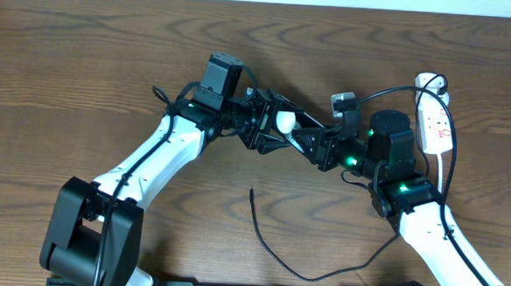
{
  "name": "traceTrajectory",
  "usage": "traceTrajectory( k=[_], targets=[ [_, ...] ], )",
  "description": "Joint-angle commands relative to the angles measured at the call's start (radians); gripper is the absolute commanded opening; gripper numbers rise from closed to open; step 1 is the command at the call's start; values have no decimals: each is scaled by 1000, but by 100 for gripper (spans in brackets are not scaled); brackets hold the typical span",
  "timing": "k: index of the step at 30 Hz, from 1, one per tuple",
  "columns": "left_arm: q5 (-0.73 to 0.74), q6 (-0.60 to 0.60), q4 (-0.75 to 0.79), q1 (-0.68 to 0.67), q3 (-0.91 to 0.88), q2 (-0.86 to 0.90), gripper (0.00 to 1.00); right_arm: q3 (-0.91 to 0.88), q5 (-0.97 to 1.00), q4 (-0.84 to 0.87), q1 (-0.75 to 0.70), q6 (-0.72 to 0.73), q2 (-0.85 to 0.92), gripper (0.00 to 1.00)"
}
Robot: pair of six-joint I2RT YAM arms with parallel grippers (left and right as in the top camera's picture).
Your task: Plug charger to phone and switch on socket
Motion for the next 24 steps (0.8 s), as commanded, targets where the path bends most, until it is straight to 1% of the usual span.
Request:
traceTrajectory(
  k=[1,6,9,12,16,17,19,21,22,23,24],
  targets=[
    [20,-3,8,-13,27,-23,8,19,-5,3,6,-5,-4,27],
    [19,-3,8,-12,27,-23,7,19,-5,3,6,-5,-4,20],
    [19,-6,8,-12,27,-23,8,19,-5,3,6,-4,-4,10],
    [19,-6,8,-12,27,-23,7,19,-5,3,6,-4,-4,4],
    [19,-6,8,-12,27,-23,7,19,-5,3,6,-4,-4,1],
    [19,-5,8,-12,27,-23,9,19,-5,3,6,-4,-4,1],
    [20,-5,8,-12,27,-23,36,19,-2,3,5,0,-4,1],
    [20,-5,8,-12,27,-23,69,19,7,3,5,5,-4,1],
    [22,-5,8,-12,27,-23,81,19,12,3,5,6,-4,1],
    [26,-5,8,-12,27,-23,88,19,19,3,5,6,-4,1],
    [35,-5,10,-11,27,-23,89,19,26,3,5,6,-4,1]
  ],
)
